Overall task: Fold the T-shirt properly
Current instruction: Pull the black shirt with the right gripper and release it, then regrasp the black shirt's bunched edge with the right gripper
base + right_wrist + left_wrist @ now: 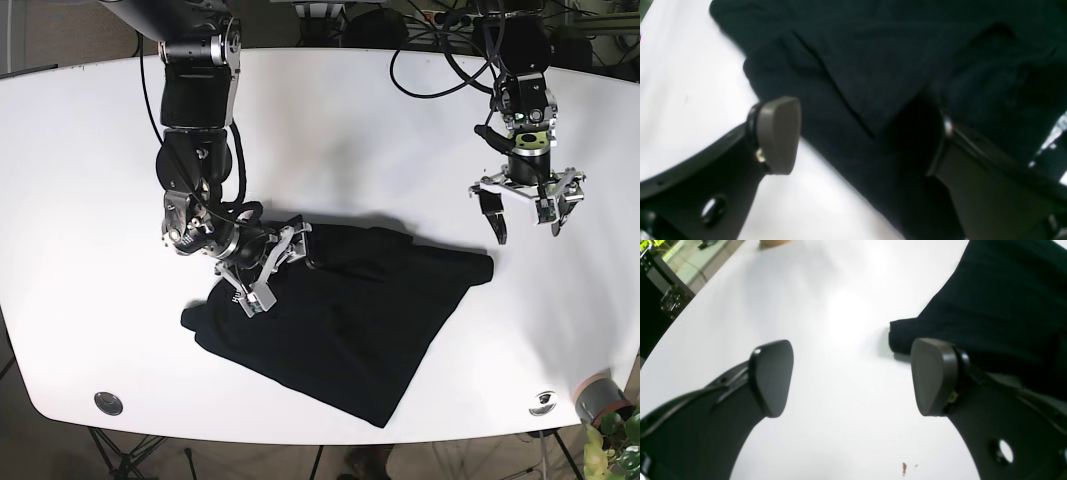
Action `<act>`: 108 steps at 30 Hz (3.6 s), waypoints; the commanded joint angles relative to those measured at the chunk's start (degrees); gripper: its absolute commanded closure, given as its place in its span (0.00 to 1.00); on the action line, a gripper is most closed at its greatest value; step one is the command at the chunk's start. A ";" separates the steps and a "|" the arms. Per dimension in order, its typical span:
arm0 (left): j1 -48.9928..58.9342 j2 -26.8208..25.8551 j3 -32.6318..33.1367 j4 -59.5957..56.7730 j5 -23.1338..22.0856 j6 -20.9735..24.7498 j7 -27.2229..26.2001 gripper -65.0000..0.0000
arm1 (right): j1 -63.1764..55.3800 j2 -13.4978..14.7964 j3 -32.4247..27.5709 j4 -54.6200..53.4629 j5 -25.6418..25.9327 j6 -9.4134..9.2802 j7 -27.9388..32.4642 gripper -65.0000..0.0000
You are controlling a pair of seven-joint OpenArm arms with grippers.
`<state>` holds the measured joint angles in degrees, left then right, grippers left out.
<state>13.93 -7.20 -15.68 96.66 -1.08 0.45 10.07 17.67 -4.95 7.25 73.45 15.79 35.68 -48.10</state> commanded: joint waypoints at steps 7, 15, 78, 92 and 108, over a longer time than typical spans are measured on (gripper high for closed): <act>-0.62 -0.58 -0.19 0.88 0.25 0.21 -1.41 0.20 | 1.80 0.16 0.01 -3.78 1.48 -1.97 6.56 0.25; -0.62 -0.58 0.17 0.88 0.25 0.21 -1.41 0.20 | 1.98 0.86 -0.17 -6.77 1.57 -1.97 8.67 0.25; -3.43 -2.69 3.95 5.10 0.16 0.21 -1.32 0.20 | 34.33 18.80 -0.26 21.98 6.14 -1.35 -5.66 0.97; -6.07 -2.69 4.39 5.36 0.25 0.21 -1.23 0.20 | 57.13 25.48 -5.44 3.87 11.51 -1.35 -6.19 0.97; -6.68 -2.69 4.30 4.92 0.25 0.21 -1.23 0.20 | 51.12 25.21 -7.20 1.49 10.80 -4.87 -6.01 0.75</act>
<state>7.77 -9.28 -11.14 100.57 -1.08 0.43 10.52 71.31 20.43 -0.08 74.78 26.39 32.32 -54.33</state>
